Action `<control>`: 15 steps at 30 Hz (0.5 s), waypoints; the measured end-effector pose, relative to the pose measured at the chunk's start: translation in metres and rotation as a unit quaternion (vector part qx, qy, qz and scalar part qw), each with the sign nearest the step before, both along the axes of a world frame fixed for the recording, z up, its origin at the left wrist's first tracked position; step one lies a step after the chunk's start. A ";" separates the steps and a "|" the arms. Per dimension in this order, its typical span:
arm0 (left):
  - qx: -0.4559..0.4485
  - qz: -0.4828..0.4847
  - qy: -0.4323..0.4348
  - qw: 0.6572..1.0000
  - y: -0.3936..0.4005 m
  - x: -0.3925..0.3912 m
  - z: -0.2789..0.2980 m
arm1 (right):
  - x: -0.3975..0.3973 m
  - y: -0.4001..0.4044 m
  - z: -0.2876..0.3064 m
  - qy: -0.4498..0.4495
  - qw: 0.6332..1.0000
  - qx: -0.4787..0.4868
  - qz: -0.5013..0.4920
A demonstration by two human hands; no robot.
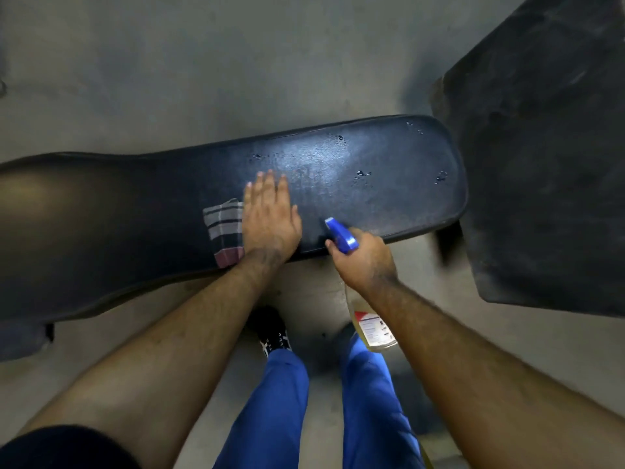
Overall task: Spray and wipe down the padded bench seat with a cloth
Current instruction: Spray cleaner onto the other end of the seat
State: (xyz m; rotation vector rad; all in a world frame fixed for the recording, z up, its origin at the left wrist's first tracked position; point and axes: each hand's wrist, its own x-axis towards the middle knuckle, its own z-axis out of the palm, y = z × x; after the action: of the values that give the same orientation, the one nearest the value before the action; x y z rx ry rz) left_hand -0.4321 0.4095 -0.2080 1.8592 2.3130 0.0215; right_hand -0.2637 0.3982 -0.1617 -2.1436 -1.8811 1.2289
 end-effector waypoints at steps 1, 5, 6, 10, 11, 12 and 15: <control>-0.007 0.026 0.017 0.999 -0.006 -0.012 -0.002 | -0.007 -0.003 0.000 -0.005 1.000 -0.002 0.000; -0.041 0.065 0.000 0.997 -0.022 -0.041 -0.017 | -0.031 -0.012 -0.003 -0.006 1.000 0.001 -0.011; -0.044 0.063 -0.013 0.997 -0.022 -0.042 -0.019 | -0.036 -0.013 -0.003 -0.001 1.000 0.005 -0.013; -0.032 0.054 -0.099 0.993 -0.022 -0.052 -0.011 | -0.058 -0.007 0.004 0.018 1.000 0.017 -0.007; -0.015 0.053 -0.109 0.992 -0.025 -0.058 -0.008 | -0.066 -0.004 0.007 0.022 1.000 0.020 -0.002; 0.004 0.061 -0.106 0.992 -0.028 -0.065 -0.006 | -0.073 -0.001 0.009 0.027 0.999 0.023 0.003; -0.003 0.112 -0.081 0.990 -0.039 -0.088 -0.008 | -0.096 0.009 0.014 0.020 0.999 0.025 0.015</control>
State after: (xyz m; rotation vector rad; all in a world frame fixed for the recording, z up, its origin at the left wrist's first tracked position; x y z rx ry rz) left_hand -0.5200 0.3700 -0.2161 1.5237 2.3898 0.1865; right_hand -0.3595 0.4076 -0.1480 -2.0594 -1.9132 1.2071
